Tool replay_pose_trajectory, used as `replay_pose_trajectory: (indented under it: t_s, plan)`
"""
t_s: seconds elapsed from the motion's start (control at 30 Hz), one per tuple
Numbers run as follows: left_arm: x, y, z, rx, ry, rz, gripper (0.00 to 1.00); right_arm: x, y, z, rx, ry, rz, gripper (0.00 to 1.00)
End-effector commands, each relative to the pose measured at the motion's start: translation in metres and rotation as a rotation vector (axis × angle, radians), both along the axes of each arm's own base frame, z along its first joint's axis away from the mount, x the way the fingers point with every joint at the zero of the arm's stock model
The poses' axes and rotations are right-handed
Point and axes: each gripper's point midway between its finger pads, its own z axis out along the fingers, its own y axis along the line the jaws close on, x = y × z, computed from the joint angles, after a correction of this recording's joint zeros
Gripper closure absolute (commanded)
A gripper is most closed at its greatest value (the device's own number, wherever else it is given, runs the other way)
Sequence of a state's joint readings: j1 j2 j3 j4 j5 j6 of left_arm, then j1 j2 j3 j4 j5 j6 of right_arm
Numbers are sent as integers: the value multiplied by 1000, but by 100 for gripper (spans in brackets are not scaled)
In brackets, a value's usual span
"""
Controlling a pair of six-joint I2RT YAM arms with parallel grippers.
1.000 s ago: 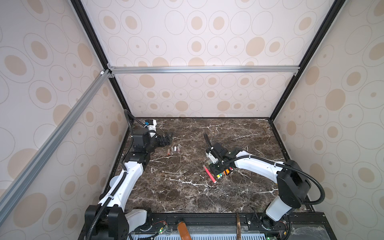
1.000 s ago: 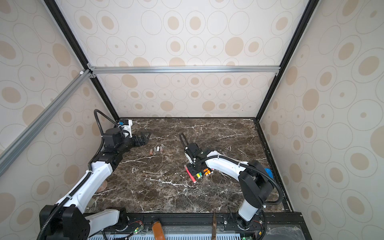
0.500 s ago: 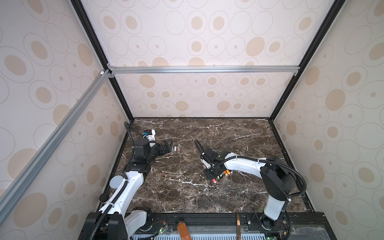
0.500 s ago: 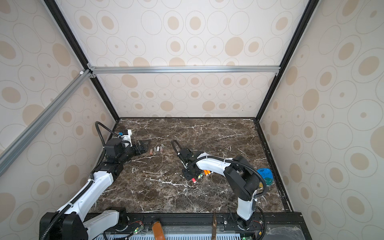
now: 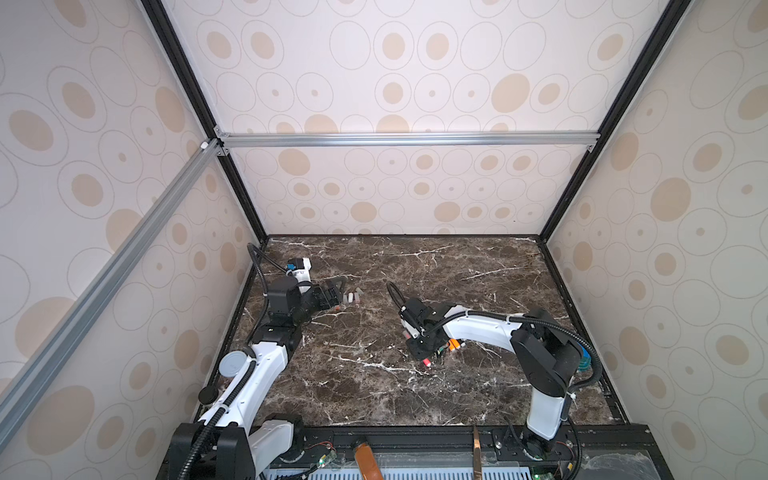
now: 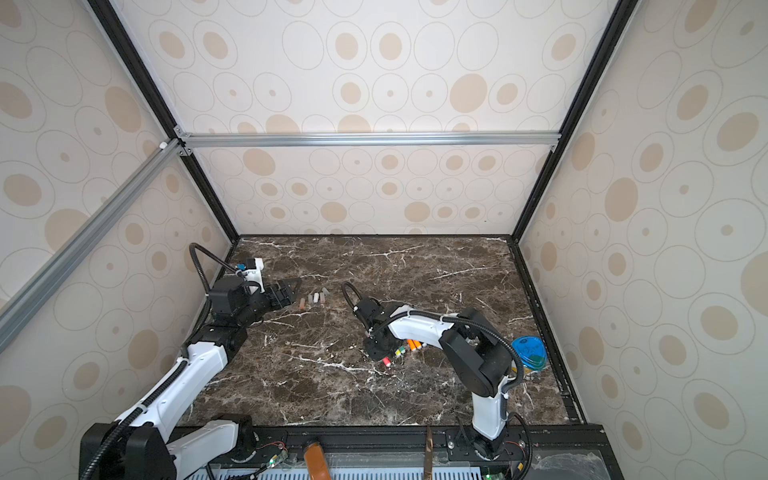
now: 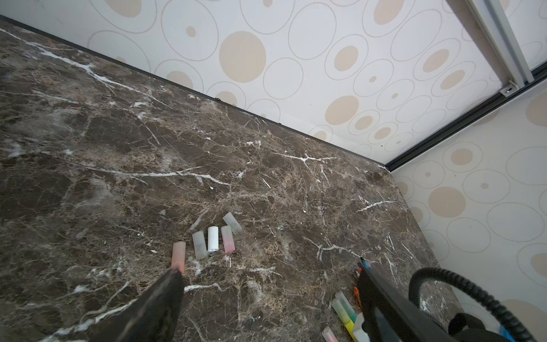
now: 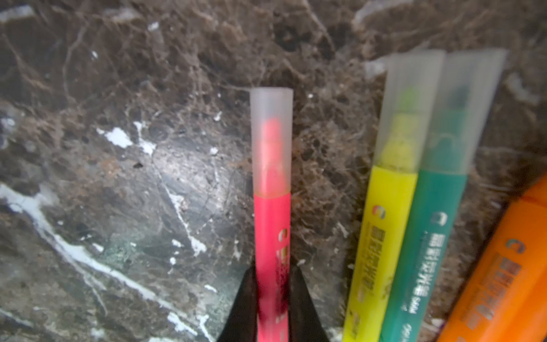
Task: Remove pen caps from pens
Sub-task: Pick up the pen from the center of the table, then open the pen cap on the pen.
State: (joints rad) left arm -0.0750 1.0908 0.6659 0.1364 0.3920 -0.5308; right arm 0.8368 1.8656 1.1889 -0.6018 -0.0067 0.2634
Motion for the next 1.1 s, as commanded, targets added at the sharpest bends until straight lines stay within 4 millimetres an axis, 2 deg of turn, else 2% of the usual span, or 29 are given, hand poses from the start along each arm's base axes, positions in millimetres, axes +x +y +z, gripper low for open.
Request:
replay_pose_trajectory:
  t_s: [0.0,0.13,0.2,0.23,0.4,0.6,0.8,1.07]
  plan:
    - [2,-8,3,-27,-21,-37,13,-8,0,1,15,9,37,92]
    - [-3,-23,-3,-89,-8,-115,19,-2,7,22,62,-39,61,98]
    - [-10,-36,-8,-138,10,-184,21,2,12,36,101,-65,74,99]
    - [-10,-43,-4,-158,-10,-220,22,3,15,42,126,-71,80,100]
    - [-24,-77,-21,-190,64,-392,25,10,33,84,288,-106,126,100]
    - [-36,-111,-18,-231,71,-502,28,18,42,121,416,-177,156,100]
    - [-37,-144,-13,-253,69,-582,31,22,45,138,452,-210,170,100]
    - [-30,-161,-9,-256,75,-606,40,24,46,145,462,-232,167,100]
